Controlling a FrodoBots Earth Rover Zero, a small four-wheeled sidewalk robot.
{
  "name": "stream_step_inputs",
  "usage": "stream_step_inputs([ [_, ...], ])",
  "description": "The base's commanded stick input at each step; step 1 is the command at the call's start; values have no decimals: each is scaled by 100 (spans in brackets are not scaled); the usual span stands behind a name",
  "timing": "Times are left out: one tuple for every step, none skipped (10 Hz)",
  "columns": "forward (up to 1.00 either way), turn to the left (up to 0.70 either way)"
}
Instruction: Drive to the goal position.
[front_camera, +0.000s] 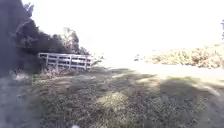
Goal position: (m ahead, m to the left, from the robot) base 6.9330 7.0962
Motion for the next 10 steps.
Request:
stream_step_inputs([
  [45, 0],
  [45, 0],
  [45, 0],
  [45, 0],
  [45, 0],
  [45, 0],
  [45, 0],
  [45, 0],
  [45, 0],
  [45, 0],
])
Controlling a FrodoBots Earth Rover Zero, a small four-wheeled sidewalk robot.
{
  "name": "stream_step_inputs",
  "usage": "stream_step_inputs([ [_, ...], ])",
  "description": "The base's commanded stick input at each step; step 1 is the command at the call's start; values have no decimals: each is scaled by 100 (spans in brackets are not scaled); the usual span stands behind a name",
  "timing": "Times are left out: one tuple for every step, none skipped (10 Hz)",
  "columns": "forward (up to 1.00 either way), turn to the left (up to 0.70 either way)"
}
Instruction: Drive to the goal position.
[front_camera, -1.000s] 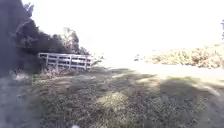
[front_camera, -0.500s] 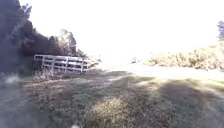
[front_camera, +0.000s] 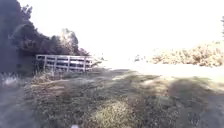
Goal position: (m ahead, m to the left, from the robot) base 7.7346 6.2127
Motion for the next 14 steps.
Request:
stream_step_inputs([
  [45, 0],
  [45, 0],
  [45, 0],
  [45, 0],
  [45, 0],
  [45, 0],
  [45, -24],
  [45, -25],
  [45, -27],
  [45, -27],
  [45, -27],
  [45, -27],
  [45, -27],
  [45, -27],
])
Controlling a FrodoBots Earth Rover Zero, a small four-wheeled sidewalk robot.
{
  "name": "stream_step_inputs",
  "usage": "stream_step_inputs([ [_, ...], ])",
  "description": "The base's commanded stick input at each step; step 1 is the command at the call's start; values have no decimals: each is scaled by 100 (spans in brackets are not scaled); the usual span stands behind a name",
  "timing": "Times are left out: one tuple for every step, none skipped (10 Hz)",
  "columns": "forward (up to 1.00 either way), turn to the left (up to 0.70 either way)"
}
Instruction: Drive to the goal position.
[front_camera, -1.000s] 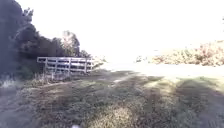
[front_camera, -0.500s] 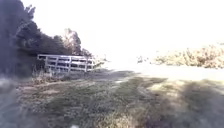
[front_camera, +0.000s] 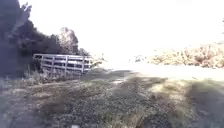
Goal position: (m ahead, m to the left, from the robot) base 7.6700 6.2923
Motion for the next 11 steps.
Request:
stream_step_inputs([
  [45, -27],
  [45, -27],
  [45, -27],
  [45, -27],
  [45, -27],
  [45, -27],
  [45, -27],
  [45, -27],
  [45, -27],
  [45, -27],
  [45, -27],
])
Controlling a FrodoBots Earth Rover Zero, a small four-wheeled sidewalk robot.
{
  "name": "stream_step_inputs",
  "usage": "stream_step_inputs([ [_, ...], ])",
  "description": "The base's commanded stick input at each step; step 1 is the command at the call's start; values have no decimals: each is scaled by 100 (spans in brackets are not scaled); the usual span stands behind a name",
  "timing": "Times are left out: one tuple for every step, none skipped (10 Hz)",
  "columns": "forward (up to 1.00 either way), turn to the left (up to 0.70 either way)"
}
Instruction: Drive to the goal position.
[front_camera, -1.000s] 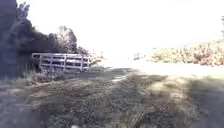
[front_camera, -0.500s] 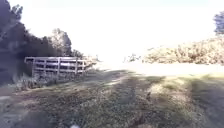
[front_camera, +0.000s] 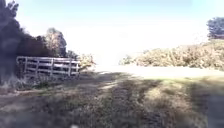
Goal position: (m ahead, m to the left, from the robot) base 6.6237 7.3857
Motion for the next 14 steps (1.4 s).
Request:
stream_step_inputs([
  [45, -27],
  [45, -27],
  [45, 0],
  [45, 0],
  [45, 0],
  [45, 0],
  [45, 0],
  [45, 0],
  [45, 0],
  [45, 0],
  [45, 0],
  [45, 0],
  [45, 13],
  [45, 25],
])
